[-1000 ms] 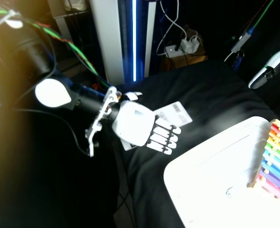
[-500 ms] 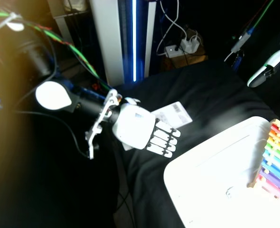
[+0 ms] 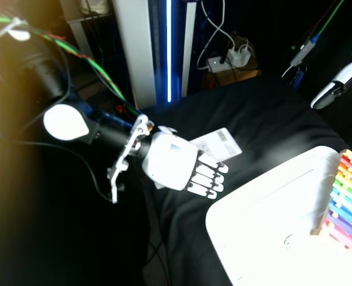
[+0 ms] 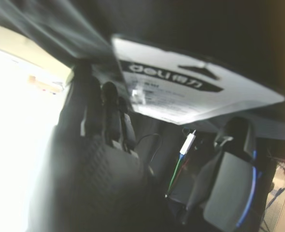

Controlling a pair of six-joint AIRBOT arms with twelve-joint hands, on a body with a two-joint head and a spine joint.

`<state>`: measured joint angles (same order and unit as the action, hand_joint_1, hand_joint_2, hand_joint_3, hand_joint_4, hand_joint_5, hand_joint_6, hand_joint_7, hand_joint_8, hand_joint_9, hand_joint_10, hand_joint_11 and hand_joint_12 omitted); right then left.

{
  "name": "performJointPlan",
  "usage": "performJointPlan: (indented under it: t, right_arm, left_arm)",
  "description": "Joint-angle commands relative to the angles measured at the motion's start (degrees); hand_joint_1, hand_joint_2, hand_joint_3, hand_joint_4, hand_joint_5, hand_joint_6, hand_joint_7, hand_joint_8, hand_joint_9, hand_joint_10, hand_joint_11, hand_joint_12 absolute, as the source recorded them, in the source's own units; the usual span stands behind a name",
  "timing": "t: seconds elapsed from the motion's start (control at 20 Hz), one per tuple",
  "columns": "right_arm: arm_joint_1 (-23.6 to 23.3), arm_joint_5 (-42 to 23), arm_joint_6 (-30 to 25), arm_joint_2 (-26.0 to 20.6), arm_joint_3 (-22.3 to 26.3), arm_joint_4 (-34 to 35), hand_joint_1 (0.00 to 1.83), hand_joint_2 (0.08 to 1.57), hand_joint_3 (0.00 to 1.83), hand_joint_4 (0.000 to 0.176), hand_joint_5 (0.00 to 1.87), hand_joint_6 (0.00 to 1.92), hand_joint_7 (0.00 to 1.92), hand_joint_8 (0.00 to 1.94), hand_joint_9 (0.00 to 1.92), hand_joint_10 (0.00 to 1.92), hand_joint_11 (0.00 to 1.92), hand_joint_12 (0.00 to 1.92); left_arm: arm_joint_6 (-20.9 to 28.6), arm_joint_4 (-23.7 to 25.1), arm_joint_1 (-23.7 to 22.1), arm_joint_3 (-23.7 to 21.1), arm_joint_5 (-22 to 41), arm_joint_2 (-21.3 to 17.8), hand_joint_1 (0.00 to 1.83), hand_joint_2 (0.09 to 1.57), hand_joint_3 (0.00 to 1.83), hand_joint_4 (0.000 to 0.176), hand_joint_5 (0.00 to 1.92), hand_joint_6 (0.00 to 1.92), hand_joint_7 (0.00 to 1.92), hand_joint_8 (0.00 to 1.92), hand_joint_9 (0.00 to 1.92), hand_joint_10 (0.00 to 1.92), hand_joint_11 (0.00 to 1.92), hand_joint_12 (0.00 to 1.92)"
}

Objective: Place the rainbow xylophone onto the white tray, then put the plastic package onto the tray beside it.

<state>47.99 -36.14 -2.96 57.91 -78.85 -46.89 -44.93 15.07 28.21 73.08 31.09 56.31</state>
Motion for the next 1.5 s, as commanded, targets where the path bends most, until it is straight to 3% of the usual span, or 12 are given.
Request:
performJointPlan:
  t: [0.0, 0.3, 0.45, 0.55, 0.6, 0.65, 0.7, 0.75, 0.8, 0.9, 1.0, 1.45]
  right_arm:
    - [-0.41, -1.38, -0.44, 0.19, -0.21, 1.45, 1.01, 0.78, 0.01, 0.0, 0.24, 0.01, 0.36, 0.01, 0.44, 0.03, 0.55, 0.23]
    - [-0.41, -1.38, -0.44, 0.34, -0.37, 1.28, 1.36, 0.91, 0.0, 0.0, 0.39, 0.01, 0.59, 0.02, 0.73, 0.03, 0.77, 0.31]
    - [-0.42, -1.39, -0.44, 0.34, -0.36, 1.05, 1.48, 0.94, 0.0, 0.0, 0.49, 0.0, 0.72, 0.0, 0.84, 0.01, 0.7, 0.6]
    - [-0.43, -1.39, -0.44, 0.34, -0.36, 0.98, 1.54, 0.99, 0.0, 0.0, 0.59, 0.0, 0.77, 0.0, 0.92, 0.02, 0.67, 0.88]
    - [-0.43, -1.39, -0.44, 0.34, -0.37, 0.97, 1.6, 1.04, 0.01, 0.0, 0.63, 0.0, 0.8, 0.0, 0.9, 0.94, 0.66, 1.01]
    - [-0.43, -1.39, -0.44, 0.34, -0.37, 0.97, 1.72, 1.07, 0.0, 0.0, 0.7, 0.01, 0.85, 0.02, 0.77, 1.14, 0.76, 1.46]
    - [-0.43, -1.4, -0.43, 0.35, -0.36, 0.95, 1.64, 1.12, 0.0, 0.0, 0.76, 0.01, 0.72, 1.01, 0.79, 1.21, 0.81, 1.55]
    - [-0.43, -1.4, -0.43, 0.35, -0.36, 0.94, 1.62, 1.14, 0.0, 0.0, 0.83, 0.03, 0.69, 1.24, 0.77, 1.26, 0.8, 1.6]
    - [-0.43, -1.4, -0.43, 0.35, -0.36, 0.9, 1.51, 1.19, 0.0, 0.0, 0.71, 0.89, 0.67, 1.42, 0.74, 1.39, 0.8, 1.63]
    - [-0.43, -1.4, -0.43, 0.35, -0.36, 0.85, 1.23, 1.28, 0.01, 0.0, 0.66, 1.25, 0.67, 1.7, 0.7, 1.74, 0.81, 1.86]
    - [-0.43, -1.41, -0.42, 0.35, -0.35, 0.85, 1.49, 1.17, 0.0, 0.0, 0.43, 1.84, 0.62, 1.93, 0.9, 1.91, 1.09, 1.92]
    - [-1.55, -1.45, -0.41, 0.34, -0.36, 0.87, 1.6, 1.07, 0.0, 0.0, 0.56, 1.92, 0.92, 1.94, 1.21, 1.92, 1.38, 1.92]
  left_arm:
    - [0.03, -1.28, -0.63, -0.08, 6.88, 0.36, 0.71, 0.77, 0.0, 0.064, 0.0, 0.0, 0.0, 0.0, 0.0, 0.0, 0.0, 0.0]
    - [0.03, -1.35, -0.36, -0.1, 7.22, 0.4, 0.71, 0.76, 0.0, 0.045, 0.0, 0.0, 0.0, 0.0, 0.0, 0.0, 0.0, 0.0]
    - [0.03, -1.43, -0.27, -0.15, 7.55, 0.4, 0.72, 0.76, 0.0, 0.066, 0.0, 0.0, 0.0, 0.0, 0.0, 0.0, 0.0, 0.0]
    - [0.03, -1.43, -0.18, -0.19, 7.69, 0.4, 0.75, 0.77, 0.0, 0.04, 0.0, 0.0, 0.0, 0.0, 0.0, 0.0, 0.0, 0.0]
    - [0.03, -1.43, -0.18, -0.2, 7.69, 0.43, 0.75, 0.77, 0.0, 0.046, 0.0, 0.0, 0.0, 0.0, 0.0, 0.0, 0.0, 0.0]
    - [0.03, -1.43, -0.15, -0.2, 7.69, 0.45, 0.73, 0.77, 0.0, 0.042, 0.0, 0.0, 0.0, 0.0, 0.0, 0.0, 0.0, 0.0]
    - [0.03, -1.43, -0.13, -0.2, 7.68, 0.45, 0.72, 0.77, 0.0, 0.046, 0.0, 0.0, 0.0, 0.0, 0.0, 0.0, 0.0, 0.0]
    - [0.03, -1.45, -0.1, -0.2, 7.68, 0.45, 0.72, 0.78, 0.0, 0.042, 0.0, 0.0, 0.0, 0.0, 0.0, 0.0, 0.0, 0.0]
    - [0.03, -1.49, -0.09, -0.2, 7.68, 0.45, 0.71, 0.77, 0.0, 0.045, 0.0, 0.0, 0.0, 0.0, 0.0, 0.0, 0.0, 0.0]
    - [0.03, -1.49, -0.09, -0.2, 7.7, 0.45, 0.71, 0.77, 0.0, 0.047, 0.0, 0.0, 0.0, 0.0, 0.0, 0.0, 0.0, 0.0]
    - [0.03, -1.52, -0.09, -0.19, 7.72, 0.45, 0.69, 0.77, 0.0, 0.047, 0.0, 0.0, 0.0, 0.0, 0.0, 0.0, 0.0, 0.0]
    - [0.03, -1.67, 0.13, -0.19, 7.87, 0.41, 0.69, 0.77, 0.0, 0.044, 0.0, 0.0, 0.0, 0.0, 0.0, 0.0, 0.0, 0.0]
